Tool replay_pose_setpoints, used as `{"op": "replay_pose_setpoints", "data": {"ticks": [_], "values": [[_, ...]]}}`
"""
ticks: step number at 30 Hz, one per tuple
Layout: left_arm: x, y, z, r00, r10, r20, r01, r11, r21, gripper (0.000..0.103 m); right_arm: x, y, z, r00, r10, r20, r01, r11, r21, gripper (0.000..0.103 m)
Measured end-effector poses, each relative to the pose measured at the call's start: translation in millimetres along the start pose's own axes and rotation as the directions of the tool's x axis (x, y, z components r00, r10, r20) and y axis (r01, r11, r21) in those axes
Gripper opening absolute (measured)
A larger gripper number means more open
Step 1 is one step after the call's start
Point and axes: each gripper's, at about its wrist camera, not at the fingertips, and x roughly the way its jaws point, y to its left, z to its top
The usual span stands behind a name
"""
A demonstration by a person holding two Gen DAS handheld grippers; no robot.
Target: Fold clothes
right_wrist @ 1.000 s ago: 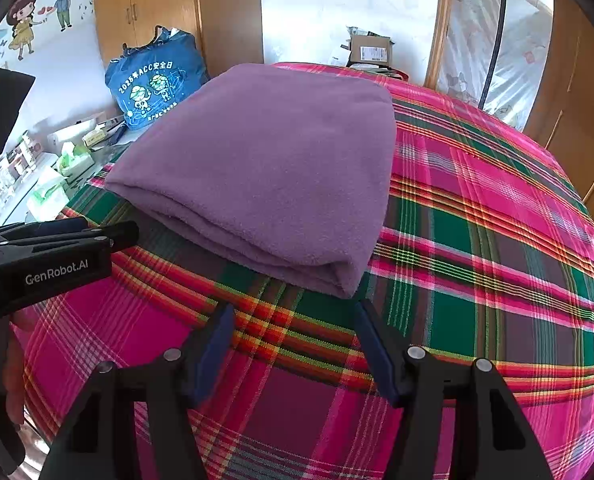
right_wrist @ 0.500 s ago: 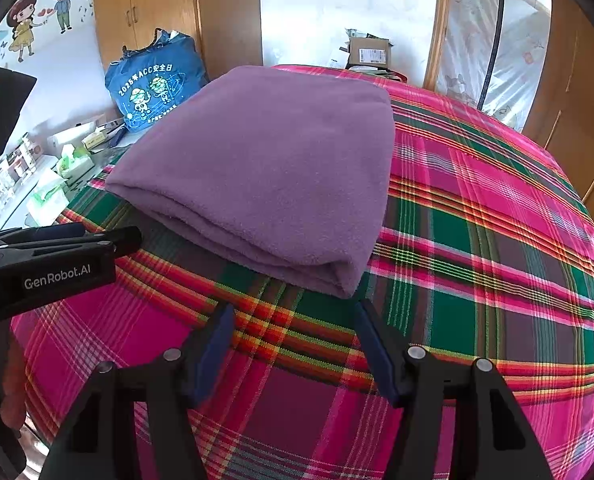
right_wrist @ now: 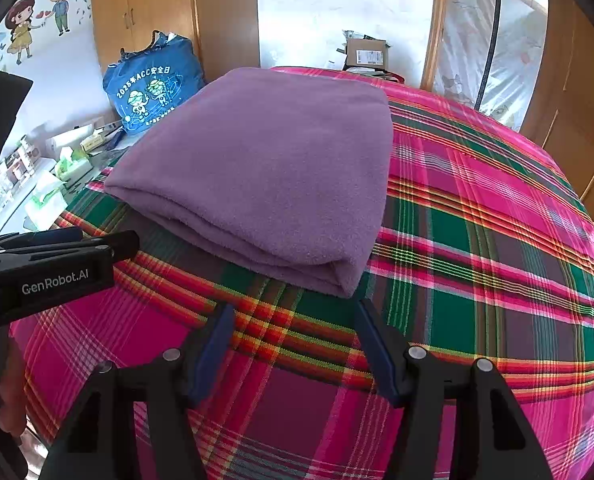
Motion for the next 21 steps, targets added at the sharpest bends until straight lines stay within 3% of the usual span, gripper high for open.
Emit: {"op": "replay_pose_setpoints", "data": {"ticks": [21], "values": [[-0.3,-1.0,-1.3,1.0,-0.001,0.01,0.001,1.0,0.008,0.072,0.6,-0.1,-0.7,1.0,-0.003,0.007,0.003,1.0,0.002,0.064]]}}
